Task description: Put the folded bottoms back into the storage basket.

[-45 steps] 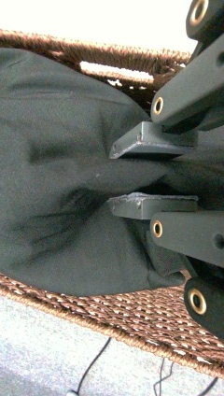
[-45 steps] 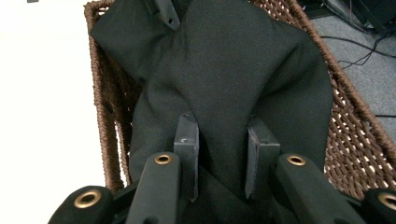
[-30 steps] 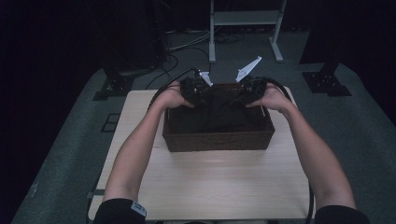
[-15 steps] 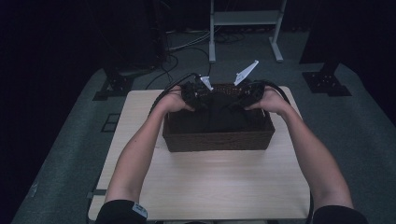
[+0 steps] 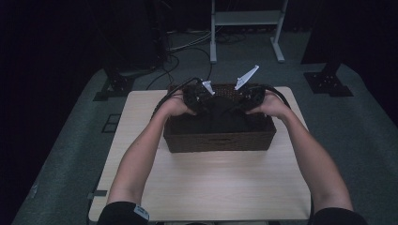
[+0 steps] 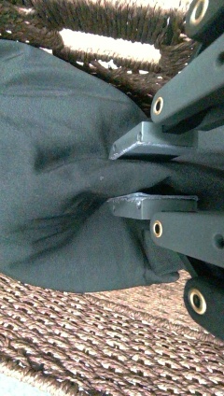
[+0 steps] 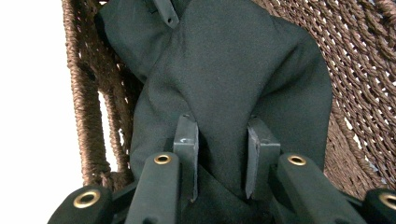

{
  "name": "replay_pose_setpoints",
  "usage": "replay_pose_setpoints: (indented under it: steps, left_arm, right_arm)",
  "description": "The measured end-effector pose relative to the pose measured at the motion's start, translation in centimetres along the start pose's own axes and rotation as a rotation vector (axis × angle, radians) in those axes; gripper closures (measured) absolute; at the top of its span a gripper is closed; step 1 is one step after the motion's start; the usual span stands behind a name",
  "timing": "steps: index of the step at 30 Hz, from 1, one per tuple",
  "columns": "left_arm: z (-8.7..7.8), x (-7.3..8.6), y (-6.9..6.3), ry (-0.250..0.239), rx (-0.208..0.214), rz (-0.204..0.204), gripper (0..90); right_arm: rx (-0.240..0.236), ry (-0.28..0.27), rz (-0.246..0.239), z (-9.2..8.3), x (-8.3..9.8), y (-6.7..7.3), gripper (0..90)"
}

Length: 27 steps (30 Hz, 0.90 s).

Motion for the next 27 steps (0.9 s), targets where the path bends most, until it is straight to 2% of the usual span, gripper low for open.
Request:
replay_pose_setpoints:
  steps: [10,27]
  left_arm:
    - [0.3,0.2,-0.1,0.017,-0.016,0.005,73.0]
    - [2.2,1.1,-0.1,0.043,-0.007,-0.015,73.1]
  right_arm:
    - [0.002,-0.003,0.005,0.6,0.3,0.1,69.4]
    - [-0.017,0.025,0.021,2.4,1.2,-0.2,69.3]
Point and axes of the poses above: each handheld gripper's, and its own axes: z roughly forward along the jaws, x roughly out of its underside, y roughly to its left, the point moved 4 cm from there along z, roughly forward along the jaws, and after that the axes turned 5 degrees about -z, right-handed, at the moved point
